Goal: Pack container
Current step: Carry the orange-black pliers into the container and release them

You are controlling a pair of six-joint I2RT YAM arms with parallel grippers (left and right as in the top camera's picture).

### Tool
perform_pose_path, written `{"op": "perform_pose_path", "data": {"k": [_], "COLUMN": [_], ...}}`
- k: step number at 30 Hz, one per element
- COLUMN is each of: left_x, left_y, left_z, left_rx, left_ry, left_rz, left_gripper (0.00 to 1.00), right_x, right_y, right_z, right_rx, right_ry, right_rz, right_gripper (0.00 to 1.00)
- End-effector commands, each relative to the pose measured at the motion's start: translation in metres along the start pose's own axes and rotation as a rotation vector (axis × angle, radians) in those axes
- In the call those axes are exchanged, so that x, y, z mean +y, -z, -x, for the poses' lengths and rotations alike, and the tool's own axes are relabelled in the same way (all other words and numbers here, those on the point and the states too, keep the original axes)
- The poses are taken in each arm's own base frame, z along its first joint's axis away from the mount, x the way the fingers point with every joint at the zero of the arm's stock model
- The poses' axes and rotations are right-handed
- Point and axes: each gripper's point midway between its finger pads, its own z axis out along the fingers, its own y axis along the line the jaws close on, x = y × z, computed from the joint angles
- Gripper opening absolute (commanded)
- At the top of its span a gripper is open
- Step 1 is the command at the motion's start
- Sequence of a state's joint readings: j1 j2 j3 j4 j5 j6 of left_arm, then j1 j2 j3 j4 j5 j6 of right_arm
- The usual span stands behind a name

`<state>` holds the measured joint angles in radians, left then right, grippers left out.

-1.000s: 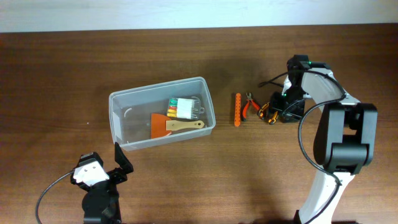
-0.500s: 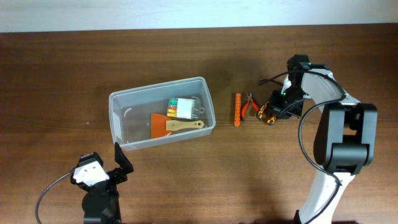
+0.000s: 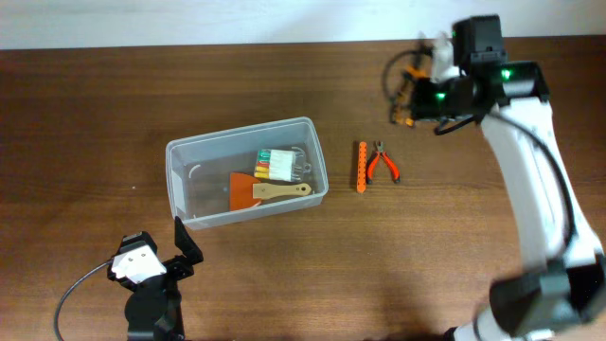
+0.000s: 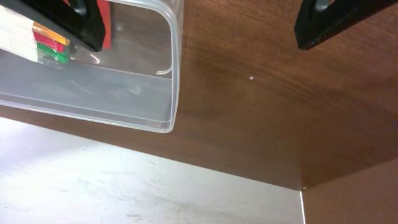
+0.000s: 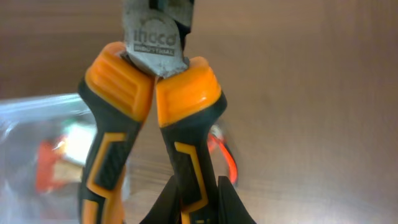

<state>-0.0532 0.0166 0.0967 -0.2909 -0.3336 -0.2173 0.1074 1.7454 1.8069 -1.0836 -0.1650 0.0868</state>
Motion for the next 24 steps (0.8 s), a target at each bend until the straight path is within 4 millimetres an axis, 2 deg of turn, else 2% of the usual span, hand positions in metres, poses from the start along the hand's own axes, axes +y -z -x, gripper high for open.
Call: {"op": "perform_pose_path", "data": {"k": [1, 6, 10, 12, 14, 20, 24], "left_x": [0.000, 0.000, 0.000, 0.000, 0.000, 0.000, 0.000], "left_y": [0.000, 0.000, 0.000, 0.000, 0.000, 0.000, 0.000], "left_z": [-0.001, -0.001, -0.001, -0.001, -0.001, -0.001, -0.001], "left_rx": [0.000, 0.000, 0.000, 0.000, 0.000, 0.000, 0.000], "left_ry": [-0.010, -0.010, -0.010, -0.010, -0.010, -0.010, -0.010], "left_rz": [0.000, 0.000, 0.000, 0.000, 0.000, 0.000, 0.000], "left_gripper": [0.99, 0.99, 0.99, 0.99, 0.99, 0.99, 0.99], "right_x": [0.082, 0.174, 0.222, 0.236, 0.249, 0.278, 0.281], "right_y": [0.026, 0.007, -0.023, -0.043, -0.065, -0.133, -0.167], "right_z": [-0.003, -0.040, -0.074, -0.084, -0.090, -0.094, -0.099], "right_rx": [-0.079, -0.090, -0.097, -0.104, -0.117, -0.172, -0.174], "right_ry": [0.508, 1.046, 1.472, 1.621, 1.701, 1.732, 1.730], "right_rz": [0.109, 0.294, 0.414, 0.444, 0.461, 0.479, 0.482], "right_gripper": [0.04, 0.04, 0.04, 0.04, 0.04, 0.04, 0.04]}}
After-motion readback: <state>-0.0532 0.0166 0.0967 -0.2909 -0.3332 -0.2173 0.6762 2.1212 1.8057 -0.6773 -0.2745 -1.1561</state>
